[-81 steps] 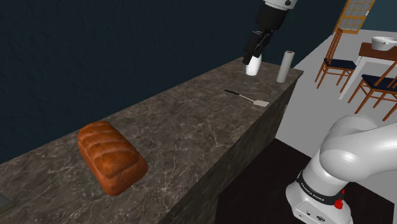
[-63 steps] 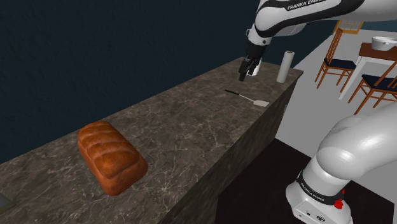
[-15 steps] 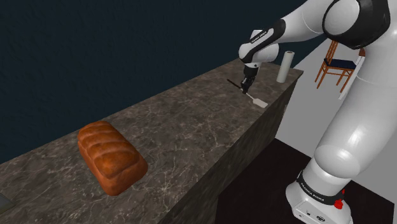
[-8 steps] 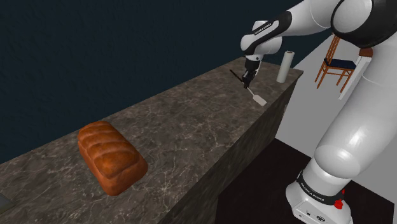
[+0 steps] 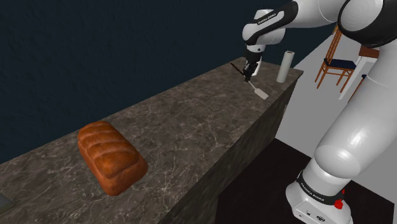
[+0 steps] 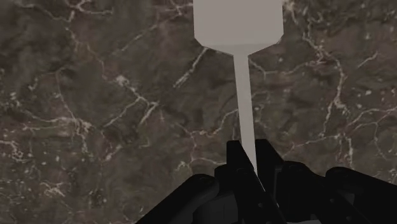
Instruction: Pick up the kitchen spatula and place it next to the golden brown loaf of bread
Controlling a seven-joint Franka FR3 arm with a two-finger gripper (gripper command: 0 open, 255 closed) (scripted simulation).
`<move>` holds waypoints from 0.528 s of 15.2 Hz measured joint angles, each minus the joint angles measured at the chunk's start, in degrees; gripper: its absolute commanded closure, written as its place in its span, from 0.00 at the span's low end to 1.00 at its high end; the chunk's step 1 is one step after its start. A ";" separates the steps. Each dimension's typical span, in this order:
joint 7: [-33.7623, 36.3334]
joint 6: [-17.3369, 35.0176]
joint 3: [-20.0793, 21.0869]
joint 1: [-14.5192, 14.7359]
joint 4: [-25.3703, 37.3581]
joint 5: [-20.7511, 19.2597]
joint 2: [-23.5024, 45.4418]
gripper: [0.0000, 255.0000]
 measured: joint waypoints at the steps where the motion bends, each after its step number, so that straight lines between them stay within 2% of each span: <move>1: 0.16 -0.81 0.03 0.03 0.48 -0.17 -0.36 1.00; 8: 0.65 -5.81 0.09 0.07 4.40 -0.72 -1.53 1.00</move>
